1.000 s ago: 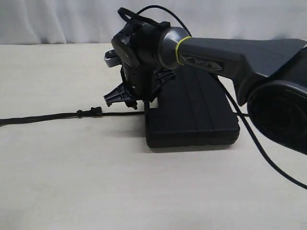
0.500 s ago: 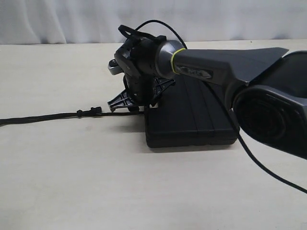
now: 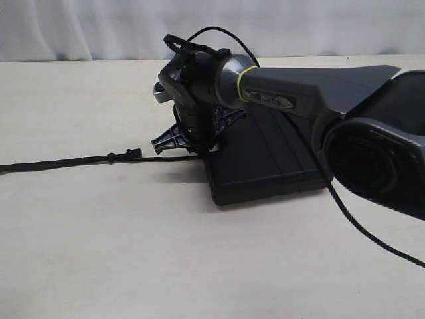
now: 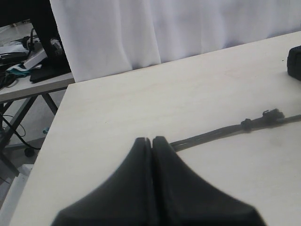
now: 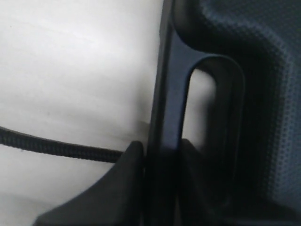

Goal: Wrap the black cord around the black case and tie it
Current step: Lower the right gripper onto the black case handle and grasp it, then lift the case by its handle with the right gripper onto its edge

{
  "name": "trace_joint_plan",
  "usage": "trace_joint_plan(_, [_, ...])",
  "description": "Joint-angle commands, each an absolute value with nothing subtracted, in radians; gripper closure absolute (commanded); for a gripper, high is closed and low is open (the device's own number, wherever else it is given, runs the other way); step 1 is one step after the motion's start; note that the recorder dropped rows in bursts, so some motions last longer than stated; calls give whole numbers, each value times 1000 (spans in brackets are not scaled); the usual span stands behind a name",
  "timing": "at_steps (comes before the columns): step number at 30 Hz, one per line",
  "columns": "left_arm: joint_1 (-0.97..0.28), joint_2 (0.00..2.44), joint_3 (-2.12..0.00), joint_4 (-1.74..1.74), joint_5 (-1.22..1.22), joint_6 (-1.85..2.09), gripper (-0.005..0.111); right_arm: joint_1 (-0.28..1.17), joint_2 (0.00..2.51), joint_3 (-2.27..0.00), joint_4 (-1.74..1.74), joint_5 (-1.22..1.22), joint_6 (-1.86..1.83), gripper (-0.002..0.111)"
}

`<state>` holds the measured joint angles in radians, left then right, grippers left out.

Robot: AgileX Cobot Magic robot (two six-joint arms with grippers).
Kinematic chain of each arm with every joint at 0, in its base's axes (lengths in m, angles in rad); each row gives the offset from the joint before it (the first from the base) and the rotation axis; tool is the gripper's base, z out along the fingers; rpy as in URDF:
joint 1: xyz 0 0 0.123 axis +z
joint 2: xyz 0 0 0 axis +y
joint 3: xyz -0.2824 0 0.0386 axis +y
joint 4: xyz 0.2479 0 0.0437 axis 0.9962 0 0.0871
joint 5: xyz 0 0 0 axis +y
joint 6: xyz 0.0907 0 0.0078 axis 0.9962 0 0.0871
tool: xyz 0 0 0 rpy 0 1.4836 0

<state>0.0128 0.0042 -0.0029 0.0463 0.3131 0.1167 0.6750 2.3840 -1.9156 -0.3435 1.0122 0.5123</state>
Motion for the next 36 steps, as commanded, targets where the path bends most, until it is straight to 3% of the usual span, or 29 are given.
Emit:
trace_joint_plan(1, [13,0,0,44,309,117,107,672,2360,-1918,-361,1048,494,104])
trace_joint_plan(22, [13,0,0,44,309,117,107,659,2129,-1918,-404,1218,415,104])
trace_joint_plan(36, [13,0,0,44,309,117,107,466,1987,-1918,-192,1221,235,104])
